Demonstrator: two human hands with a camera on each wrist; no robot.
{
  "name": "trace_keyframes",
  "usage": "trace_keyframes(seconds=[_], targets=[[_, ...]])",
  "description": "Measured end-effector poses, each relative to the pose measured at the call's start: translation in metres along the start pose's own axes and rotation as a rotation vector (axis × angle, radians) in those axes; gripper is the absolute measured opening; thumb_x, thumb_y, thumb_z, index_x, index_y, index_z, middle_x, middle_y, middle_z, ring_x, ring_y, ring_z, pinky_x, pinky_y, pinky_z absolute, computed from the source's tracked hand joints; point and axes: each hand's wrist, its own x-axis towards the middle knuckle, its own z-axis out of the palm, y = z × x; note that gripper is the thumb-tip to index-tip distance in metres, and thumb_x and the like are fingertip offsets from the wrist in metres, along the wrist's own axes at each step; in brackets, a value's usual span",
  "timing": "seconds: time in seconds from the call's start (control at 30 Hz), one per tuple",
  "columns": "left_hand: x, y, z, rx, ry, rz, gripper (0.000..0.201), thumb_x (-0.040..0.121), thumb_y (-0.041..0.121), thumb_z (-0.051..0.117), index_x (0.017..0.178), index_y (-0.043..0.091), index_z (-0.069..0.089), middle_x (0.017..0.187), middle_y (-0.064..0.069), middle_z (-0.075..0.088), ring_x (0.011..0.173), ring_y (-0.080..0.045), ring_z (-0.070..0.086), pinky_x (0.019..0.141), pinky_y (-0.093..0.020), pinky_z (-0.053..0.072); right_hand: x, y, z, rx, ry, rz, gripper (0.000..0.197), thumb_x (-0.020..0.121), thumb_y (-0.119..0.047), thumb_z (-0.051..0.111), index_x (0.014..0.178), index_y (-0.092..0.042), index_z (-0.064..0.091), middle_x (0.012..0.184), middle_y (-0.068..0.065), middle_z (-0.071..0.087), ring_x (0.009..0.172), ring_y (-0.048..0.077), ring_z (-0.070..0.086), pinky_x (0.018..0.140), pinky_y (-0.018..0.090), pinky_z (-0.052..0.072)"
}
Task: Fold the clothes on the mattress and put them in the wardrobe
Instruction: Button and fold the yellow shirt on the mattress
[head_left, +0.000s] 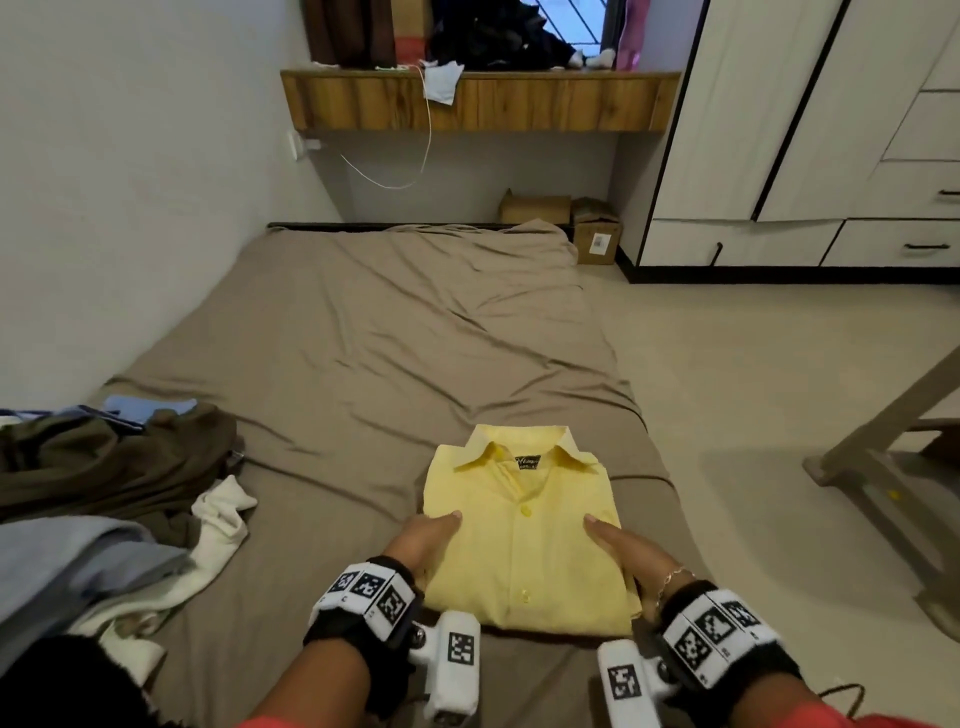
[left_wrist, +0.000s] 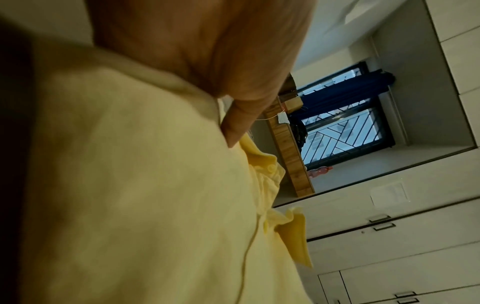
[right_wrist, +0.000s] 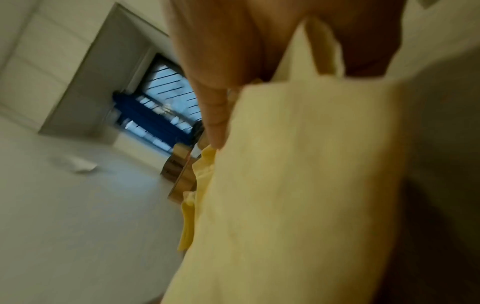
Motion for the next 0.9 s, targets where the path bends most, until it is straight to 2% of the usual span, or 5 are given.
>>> trace_keyframes(seconds=[0.17,0.47,0.57,0.73,0.9], targets=[[-0.005,-0.004,0.014,-0.091,-0.119,-0.018,0.044,0.097,0.038,0.044,0.130,0.010,0.045,0.128,-0.017,0.056,0.116,-0.034,0.053,0.101,-0.048,0.042,0.004,0.016,0.007,0.061,-0.095,-0.090,0.058,0.078,-0.032,0.072,0.126,-0.008,0.050,0.111,0.010,0.064,0.106,0.030,0.059,0.091,0.043,0.048],[-0.018,0.037,-0.001,-0.157,-0.181,0.294,0.071,0.069,-0.002,0.058,0.134,0.018,0.036,0.123,-0.013,0.053,0.110,-0.034,0.053,0.091,-0.053,0.048,0.004,-0.034,-0.023,-0.041,-0.295,-0.202,0.104,0.010,-0.005,0.084,0.110,-0.006,0.054,0.090,0.009,0.068,0.085,0.027,0.062,0.050,0.027,0.053],[-0.010,0.102,0.005,-0.150,-0.248,0.407,0.066,0.058,0.001,0.058,0.122,0.013,0.046,0.114,-0.015,0.059,0.101,-0.032,0.058,0.077,-0.041,0.055,0.020,-0.091,-0.034,0.044,-0.327,-0.239,0.104,0.002,-0.012,0.092,0.100,-0.007,0.059,0.099,0.017,0.069,0.095,0.039,0.062,0.075,0.047,0.054],[0.055,0.215,0.016,-0.041,-0.241,0.591,0.048,0.073,-0.011,0.056,0.116,0.010,0.051,0.106,-0.013,0.061,0.093,-0.031,0.058,0.080,-0.044,0.051,0.088,-0.204,-0.035,-0.011,-0.280,-0.443,0.050,0.078,0.007,0.062,0.119,-0.018,0.048,0.113,0.012,0.063,0.110,0.038,0.057,0.091,0.055,0.047],[0.180,0.309,0.039,0.126,-0.051,0.668,0.049,0.086,-0.013,0.048,0.132,0.002,0.042,0.129,-0.024,0.050,0.118,-0.041,0.048,0.100,-0.056,0.039,0.210,-0.298,-0.039,-0.032,-0.152,-0.506,0.051,0.085,0.010,0.052,0.132,-0.008,0.042,0.131,0.018,0.052,0.119,0.039,0.049,0.101,0.057,0.037]])
